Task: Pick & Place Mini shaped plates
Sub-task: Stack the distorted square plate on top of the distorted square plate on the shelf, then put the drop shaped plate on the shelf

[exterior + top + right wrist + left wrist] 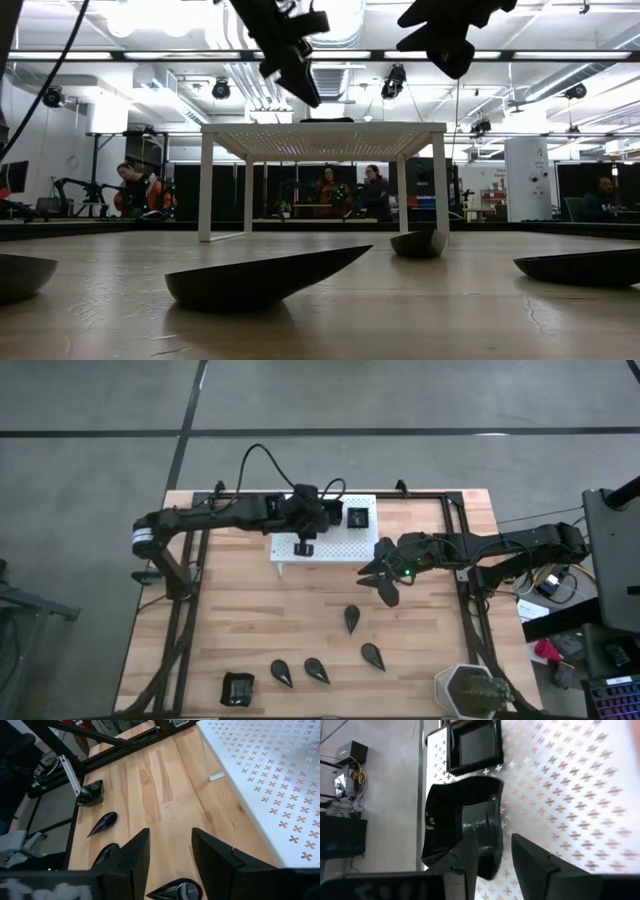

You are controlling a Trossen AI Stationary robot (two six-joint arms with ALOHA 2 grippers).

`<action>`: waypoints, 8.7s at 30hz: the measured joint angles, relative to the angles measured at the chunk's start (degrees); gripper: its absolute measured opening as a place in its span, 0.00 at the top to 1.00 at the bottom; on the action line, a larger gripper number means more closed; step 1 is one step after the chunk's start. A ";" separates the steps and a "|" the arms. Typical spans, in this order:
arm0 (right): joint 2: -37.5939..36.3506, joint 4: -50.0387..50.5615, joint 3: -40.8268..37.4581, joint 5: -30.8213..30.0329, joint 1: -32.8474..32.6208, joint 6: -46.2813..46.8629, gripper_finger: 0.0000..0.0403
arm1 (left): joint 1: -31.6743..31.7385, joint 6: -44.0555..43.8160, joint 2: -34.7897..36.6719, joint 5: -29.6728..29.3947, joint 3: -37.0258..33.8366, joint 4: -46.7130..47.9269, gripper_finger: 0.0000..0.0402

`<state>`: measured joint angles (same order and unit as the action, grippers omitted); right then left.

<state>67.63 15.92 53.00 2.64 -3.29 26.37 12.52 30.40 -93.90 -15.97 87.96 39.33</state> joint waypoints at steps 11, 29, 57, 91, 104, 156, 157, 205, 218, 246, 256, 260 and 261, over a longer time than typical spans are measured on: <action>0.09 -0.06 -1.14 0.00 -0.37 -0.57 0.67 | -8.40 -9.68 7.47 0.02 -0.13 9.68 0.72; 0.09 -4.46 -4.05 -0.24 -0.56 -0.46 0.67 | -29.53 -38.48 9.06 14.55 -1.44 32.34 0.72; 0.09 -8.08 -4.09 -0.10 -1.07 -0.86 0.69 | -52.25 -69.57 9.08 25.31 -32.47 0.65 0.72; 0.09 -8.92 -4.09 0.32 -1.35 0.15 0.71 | -56.99 -75.54 2.92 26.40 -34.80 -5.32 0.73; 0.09 -9.00 -4.09 0.28 -1.35 -0.01 0.73 | -56.56 -73.82 2.92 25.38 -34.80 -5.13 0.98; 0.07 -9.00 -4.49 0.19 -1.44 -4.55 0.81 | 4.71 -76.23 28.79 18.63 -29.38 -22.77 1.00; 0.07 -9.00 -4.49 0.21 -1.44 -4.55 0.81 | 6.32 -76.61 28.55 20.45 -29.38 -25.03 1.00; 0.07 -9.02 -7.41 0.19 -1.46 -5.86 0.84 | 18.40 -77.34 3.49 26.58 -3.80 -5.81 0.90; 0.07 -9.02 -7.44 0.19 -1.46 -6.09 0.82 | 18.42 -76.33 4.05 27.85 -3.80 -5.88 0.71; 0.07 -8.99 -7.48 0.21 -1.46 -5.79 0.82 | 10.66 -56.37 11.42 25.46 -3.85 -3.96 0.79; 0.07 -8.40 -7.60 0.20 -1.46 -4.13 0.85 | 4.38 -49.89 11.66 25.28 -3.89 -2.25 0.98; 0.07 -8.21 -7.70 0.20 -1.42 -4.70 0.85 | -0.42 -47.27 11.66 24.11 -3.95 -2.31 0.99; 0.07 -8.18 -7.70 0.33 -1.49 -5.62 0.85 | -1.80 -46.96 11.66 23.00 -4.06 -2.34 1.00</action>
<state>67.70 7.74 45.30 2.97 -4.78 20.75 10.72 -16.56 -82.24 7.03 83.91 36.99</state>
